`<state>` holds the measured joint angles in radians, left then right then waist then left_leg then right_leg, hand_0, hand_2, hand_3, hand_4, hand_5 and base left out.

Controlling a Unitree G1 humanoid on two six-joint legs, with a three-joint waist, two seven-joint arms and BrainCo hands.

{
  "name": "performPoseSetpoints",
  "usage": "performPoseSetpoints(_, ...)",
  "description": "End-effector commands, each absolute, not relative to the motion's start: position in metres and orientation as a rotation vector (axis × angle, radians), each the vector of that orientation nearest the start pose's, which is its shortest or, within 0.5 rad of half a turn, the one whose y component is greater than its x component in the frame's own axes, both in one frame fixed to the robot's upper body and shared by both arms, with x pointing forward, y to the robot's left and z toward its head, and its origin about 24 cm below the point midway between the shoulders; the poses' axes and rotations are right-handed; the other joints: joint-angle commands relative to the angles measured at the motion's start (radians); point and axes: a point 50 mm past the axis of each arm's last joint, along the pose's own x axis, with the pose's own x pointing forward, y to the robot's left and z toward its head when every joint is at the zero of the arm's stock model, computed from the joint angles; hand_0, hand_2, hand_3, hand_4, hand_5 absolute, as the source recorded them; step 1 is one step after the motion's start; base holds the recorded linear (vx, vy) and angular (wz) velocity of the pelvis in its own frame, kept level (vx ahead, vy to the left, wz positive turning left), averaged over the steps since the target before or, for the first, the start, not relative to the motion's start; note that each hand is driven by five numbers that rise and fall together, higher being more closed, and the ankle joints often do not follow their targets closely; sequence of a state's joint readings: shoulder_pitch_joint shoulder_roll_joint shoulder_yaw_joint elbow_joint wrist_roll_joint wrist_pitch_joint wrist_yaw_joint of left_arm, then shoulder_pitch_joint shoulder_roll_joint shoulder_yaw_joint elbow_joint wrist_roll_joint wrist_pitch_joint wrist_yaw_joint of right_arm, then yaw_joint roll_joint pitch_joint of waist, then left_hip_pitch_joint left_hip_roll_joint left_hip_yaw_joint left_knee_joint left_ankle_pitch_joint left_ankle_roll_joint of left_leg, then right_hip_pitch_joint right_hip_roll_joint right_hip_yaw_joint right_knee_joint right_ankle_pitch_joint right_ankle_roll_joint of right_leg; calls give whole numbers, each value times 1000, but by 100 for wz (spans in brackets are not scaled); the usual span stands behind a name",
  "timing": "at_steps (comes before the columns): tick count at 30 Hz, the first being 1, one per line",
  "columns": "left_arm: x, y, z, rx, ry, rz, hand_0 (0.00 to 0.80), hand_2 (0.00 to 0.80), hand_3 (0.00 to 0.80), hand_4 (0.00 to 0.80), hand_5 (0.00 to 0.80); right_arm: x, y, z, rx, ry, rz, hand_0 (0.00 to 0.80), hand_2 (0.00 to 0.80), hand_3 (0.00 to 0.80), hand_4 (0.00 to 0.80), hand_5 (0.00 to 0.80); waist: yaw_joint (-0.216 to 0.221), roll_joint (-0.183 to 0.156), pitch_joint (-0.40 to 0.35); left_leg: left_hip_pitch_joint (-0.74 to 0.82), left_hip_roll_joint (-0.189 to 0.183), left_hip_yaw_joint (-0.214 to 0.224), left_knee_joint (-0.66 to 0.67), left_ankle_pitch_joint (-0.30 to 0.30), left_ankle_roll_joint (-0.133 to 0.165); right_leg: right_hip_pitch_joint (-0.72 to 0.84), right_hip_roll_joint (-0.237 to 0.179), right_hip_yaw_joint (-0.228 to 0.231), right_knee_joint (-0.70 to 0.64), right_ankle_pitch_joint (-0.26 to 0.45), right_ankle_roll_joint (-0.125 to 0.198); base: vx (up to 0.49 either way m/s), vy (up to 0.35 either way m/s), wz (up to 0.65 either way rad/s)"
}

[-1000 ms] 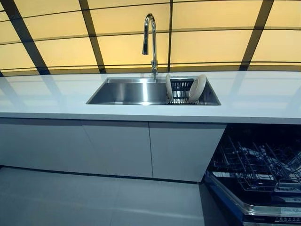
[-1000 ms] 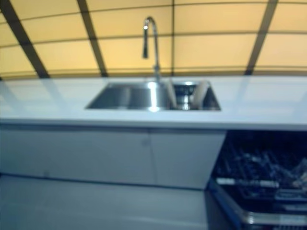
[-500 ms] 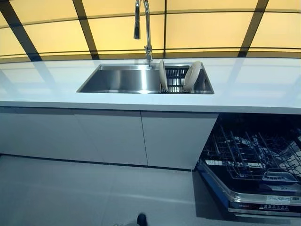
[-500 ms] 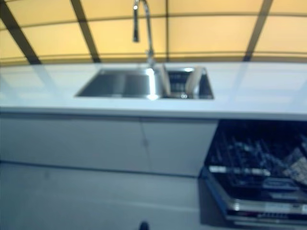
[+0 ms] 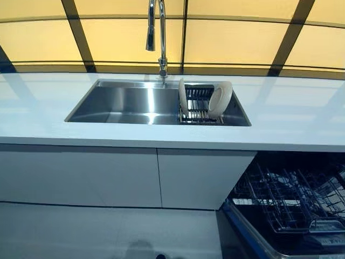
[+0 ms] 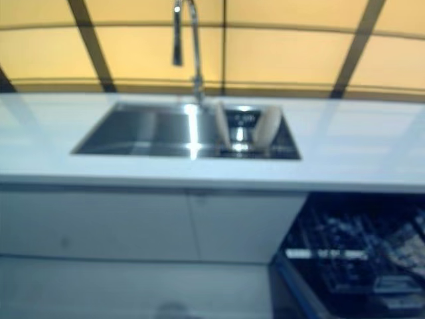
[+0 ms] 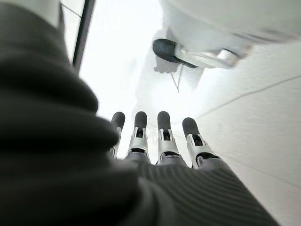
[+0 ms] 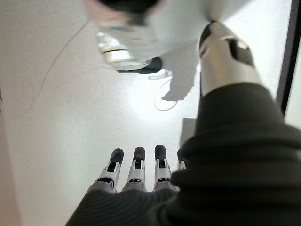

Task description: Take plates into dishwasher

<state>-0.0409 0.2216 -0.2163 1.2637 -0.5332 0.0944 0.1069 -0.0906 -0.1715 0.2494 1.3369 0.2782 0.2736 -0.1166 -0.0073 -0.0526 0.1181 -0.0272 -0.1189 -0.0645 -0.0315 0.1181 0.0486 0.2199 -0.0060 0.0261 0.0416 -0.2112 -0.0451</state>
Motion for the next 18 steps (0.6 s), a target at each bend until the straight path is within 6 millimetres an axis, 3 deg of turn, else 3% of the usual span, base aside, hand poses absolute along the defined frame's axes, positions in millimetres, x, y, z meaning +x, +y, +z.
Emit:
performPoseSetpoints(1, 75, 211, -171, -62, 1360, 338, 0, 0, 0, 0, 0, 73, -216, -170, -174, 1523, -191, 0, 0, 0, 0, 0, 21, 40, -38, -134, 17, -46, 92, -87, -7, 37, 8, -56, 24, 47, 22, 170, 35, -1)
performPoseSetpoints(7, 70, 213, -172, -59, 1376, 333, 0, 0, 0, 0, 0, 69, -218, -170, -170, 1535, -207, 0, 0, 0, 0, 0, 24, 48, -43, -149, 10, -47, 136, -117, 3, 29, -16, -69, 23, 53, 35, 182, 70, -1)
performPoseSetpoints(14, 83, 211, -170, -34, 1359, 288, 0, 0, 0, 0, 0, 69, -218, -170, -150, 1530, -236, 0, 0, 0, 0, 0, 24, 47, -50, -146, -9, -38, 166, -157, 31, 9, -45, -91, 52, 68, 60, 163, 123, 10)
performPoseSetpoints(16, 83, 211, -170, -12, 1364, 265, 0, 0, 0, 0, 0, 73, -217, -170, -120, 1518, -261, 0, 0, 0, 0, 0, 19, 46, -56, -132, -21, -34, 177, -175, 51, -2, -56, -96, 115, 72, 67, 223, 163, 4)
performPoseSetpoints(18, 84, 214, -169, 15, 1365, 246, 0, 0, 0, 0, 0, 74, -216, -170, -93, 1515, -290, 0, 0, 0, 0, 0, 14, 42, -66, -92, -44, -41, 144, -177, 77, -35, -81, -103, 229, 160, 94, 213, 160, 1)
